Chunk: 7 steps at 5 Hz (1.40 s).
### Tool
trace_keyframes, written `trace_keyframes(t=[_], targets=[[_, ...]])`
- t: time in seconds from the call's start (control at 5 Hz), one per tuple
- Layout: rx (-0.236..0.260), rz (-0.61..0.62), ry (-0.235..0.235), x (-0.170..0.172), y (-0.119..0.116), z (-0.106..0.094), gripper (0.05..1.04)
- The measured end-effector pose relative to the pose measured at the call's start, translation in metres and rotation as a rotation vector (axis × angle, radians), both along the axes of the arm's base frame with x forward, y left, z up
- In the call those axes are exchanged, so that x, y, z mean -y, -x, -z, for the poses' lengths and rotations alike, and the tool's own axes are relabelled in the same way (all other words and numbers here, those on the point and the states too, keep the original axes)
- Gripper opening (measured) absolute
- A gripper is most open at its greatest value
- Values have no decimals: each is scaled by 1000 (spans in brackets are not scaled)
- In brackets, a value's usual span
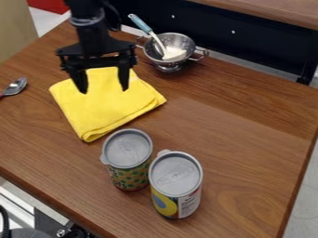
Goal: Moved the can on the left to the top of the table
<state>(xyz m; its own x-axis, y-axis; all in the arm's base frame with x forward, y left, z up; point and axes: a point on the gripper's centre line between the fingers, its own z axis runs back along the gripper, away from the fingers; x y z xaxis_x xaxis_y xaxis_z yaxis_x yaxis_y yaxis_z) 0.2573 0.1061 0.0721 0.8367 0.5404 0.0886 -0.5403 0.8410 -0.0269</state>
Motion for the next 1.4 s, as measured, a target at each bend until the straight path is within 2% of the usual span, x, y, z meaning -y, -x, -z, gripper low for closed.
trace_keyframes(t=[0.2, 0.4, 0.6, 0.8, 1.0, 1.2, 1.4], targets=[[-75, 83, 10, 8, 32, -2, 999], [-128, 168, 9, 21, 65, 5, 999], [-155, 238, 10, 35, 84, 15, 999], [-145, 335, 42, 50, 99, 27, 999], [-162, 402, 74, 64, 98, 34, 999], [-155, 451, 96, 75, 98, 43, 999], [-131, 433, 59, 82, 92, 58, 999]])
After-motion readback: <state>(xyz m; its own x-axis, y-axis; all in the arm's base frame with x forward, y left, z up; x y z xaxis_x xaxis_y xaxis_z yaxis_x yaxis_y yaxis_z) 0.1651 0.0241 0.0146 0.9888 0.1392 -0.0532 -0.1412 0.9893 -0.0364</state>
